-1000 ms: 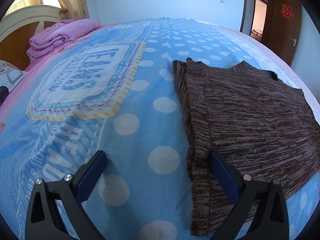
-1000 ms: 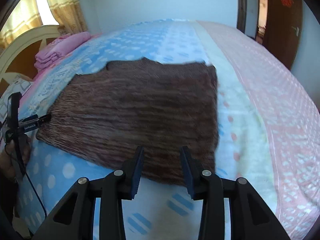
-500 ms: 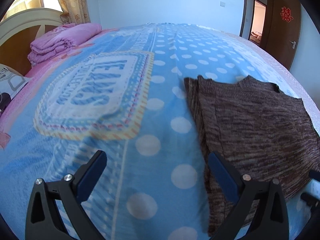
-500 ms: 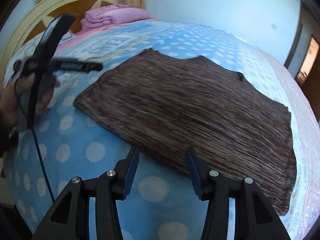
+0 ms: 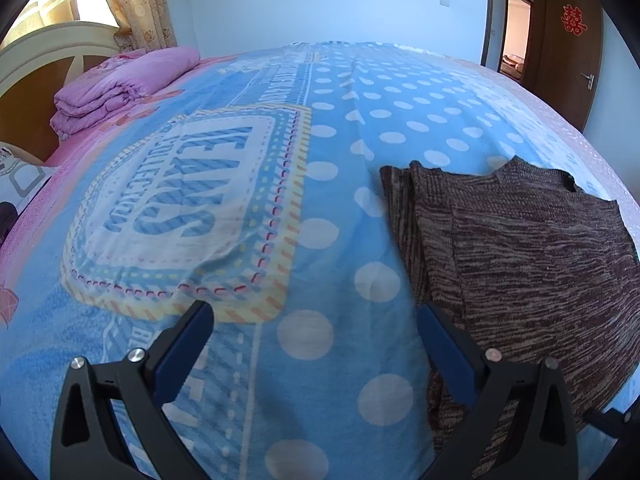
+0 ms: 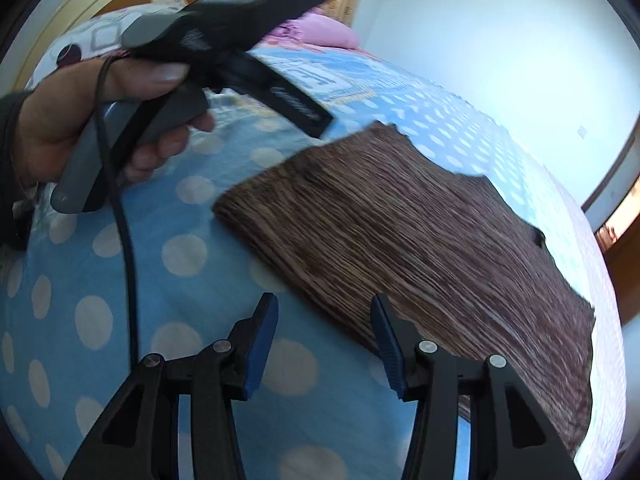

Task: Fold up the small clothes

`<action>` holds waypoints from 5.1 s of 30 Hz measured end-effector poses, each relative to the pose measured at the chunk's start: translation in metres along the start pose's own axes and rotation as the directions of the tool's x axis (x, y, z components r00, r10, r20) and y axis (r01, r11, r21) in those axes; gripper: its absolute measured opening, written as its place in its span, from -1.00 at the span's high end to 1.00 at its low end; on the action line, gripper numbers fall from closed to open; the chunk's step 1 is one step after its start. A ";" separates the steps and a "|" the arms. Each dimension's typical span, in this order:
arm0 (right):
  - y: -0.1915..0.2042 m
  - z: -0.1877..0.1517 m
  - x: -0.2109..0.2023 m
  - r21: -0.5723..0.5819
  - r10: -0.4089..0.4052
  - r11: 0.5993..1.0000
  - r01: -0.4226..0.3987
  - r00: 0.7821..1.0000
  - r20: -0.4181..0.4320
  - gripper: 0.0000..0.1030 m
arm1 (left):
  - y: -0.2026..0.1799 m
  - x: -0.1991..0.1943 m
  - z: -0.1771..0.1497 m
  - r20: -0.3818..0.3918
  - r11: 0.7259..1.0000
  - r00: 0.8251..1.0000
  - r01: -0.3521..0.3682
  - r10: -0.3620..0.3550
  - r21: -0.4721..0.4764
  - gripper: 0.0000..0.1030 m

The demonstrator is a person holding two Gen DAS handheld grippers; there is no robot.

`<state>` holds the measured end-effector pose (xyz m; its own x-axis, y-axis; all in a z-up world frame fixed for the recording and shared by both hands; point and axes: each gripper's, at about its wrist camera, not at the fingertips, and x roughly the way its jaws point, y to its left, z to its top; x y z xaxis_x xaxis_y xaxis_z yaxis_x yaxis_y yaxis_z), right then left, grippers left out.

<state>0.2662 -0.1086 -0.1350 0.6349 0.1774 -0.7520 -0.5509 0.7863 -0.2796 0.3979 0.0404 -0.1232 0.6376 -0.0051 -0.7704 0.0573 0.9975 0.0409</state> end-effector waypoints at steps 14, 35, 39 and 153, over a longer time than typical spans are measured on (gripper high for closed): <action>0.016 0.025 0.025 -0.041 -0.056 0.998 0.057 0.998 0.032 0.04 | -0.010 0.008 0.020 0.018 0.999 1.000 0.013 -0.013 0.032 -1.00; 0.021 0.035 0.042 -0.038 -0.111 0.993 0.113 0.993 0.048 0.04 | -0.041 0.051 0.043 -0.042 0.990 0.990 0.139 -0.137 0.032 -1.00; 0.023 0.034 0.041 -0.042 -0.124 0.991 0.126 0.991 0.054 0.04 | -0.043 0.058 0.052 -0.052 0.981 0.980 0.195 -0.194 0.019 -0.74; -0.219 -0.150 -0.078 0.823 -0.019 0.554 -0.128 0.986 0.166 0.91 | -0.330 -0.013 0.113 -0.114 0.837 0.863 0.506 -0.493 0.208 0.81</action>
<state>0.2562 -0.3834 -0.1046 0.7259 0.2583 -0.6374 0.0595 0.8997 0.4324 0.4571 -0.2964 -0.0550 0.4344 -0.4882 -0.7570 0.5304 0.8179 -0.2230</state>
